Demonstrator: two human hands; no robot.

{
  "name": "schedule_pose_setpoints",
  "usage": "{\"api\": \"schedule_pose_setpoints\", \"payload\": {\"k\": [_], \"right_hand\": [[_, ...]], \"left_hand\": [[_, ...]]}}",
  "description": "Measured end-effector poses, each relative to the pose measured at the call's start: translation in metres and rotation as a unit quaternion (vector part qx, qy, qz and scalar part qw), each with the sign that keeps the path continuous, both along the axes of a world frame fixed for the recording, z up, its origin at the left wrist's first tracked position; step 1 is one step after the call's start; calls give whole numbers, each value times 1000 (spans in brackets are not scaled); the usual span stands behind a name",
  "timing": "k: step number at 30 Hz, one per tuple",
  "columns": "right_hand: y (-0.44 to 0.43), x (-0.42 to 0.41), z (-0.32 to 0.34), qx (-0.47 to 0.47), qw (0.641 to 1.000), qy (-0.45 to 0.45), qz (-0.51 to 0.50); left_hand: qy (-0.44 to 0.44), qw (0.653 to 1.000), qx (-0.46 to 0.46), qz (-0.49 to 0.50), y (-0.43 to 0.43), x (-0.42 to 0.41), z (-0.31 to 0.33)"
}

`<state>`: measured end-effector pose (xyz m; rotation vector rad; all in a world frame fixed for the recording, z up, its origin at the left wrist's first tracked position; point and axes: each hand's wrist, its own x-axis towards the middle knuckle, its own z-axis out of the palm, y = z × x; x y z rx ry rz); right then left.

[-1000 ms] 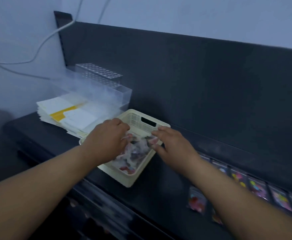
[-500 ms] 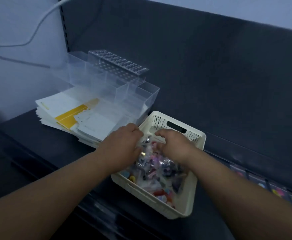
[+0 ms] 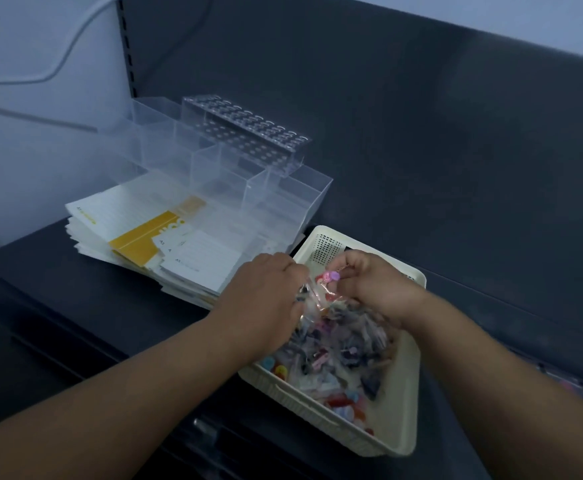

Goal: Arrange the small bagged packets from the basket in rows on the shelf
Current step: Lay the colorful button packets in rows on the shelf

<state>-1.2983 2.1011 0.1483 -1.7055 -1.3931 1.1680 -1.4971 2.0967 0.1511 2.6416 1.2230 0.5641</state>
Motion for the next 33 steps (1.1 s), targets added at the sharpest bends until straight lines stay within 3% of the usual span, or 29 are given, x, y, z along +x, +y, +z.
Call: {"api": "schedule_pose_setpoints", "payload": {"k": [2,5,10,11,13,15,17,19,23,27,31,33], "right_hand": [[-8,-2,12,-24,997,70,28],[-19,-5,21,-37,989,132,58],[-20,-4,23,-38,980,194,11],[-18,-3,20,-34,986,164,0],[-15,2,8,-30,999,-24,24],[-11,5,-3,-41,975,-205,73],[-5,10,-12,-36,955,-285,75],[0,15,-17,-20,947,-315,58],[5,17,-27,31,961,-276,-4],[1,5,-19,27,964,-257,64],[-4,-6,-21,-22,905,-383,184],[-5,-8,-25,-18,899,-396,185]], "left_hand": [[-38,999,-11,-7,0,4,5],[-99,990,-100,-13,0,10,8],[-156,978,-134,33,6,12,3],[-173,973,-145,45,7,11,2],[-193,966,-163,58,8,11,2],[-188,966,-168,56,8,12,1],[-190,966,-169,48,6,13,1],[-197,964,-170,43,6,12,1],[-193,967,-162,44,8,12,-1],[-187,970,-151,46,10,12,-5],[-162,977,-130,43,11,12,-6],[-158,979,-125,39,10,12,-6]]}}
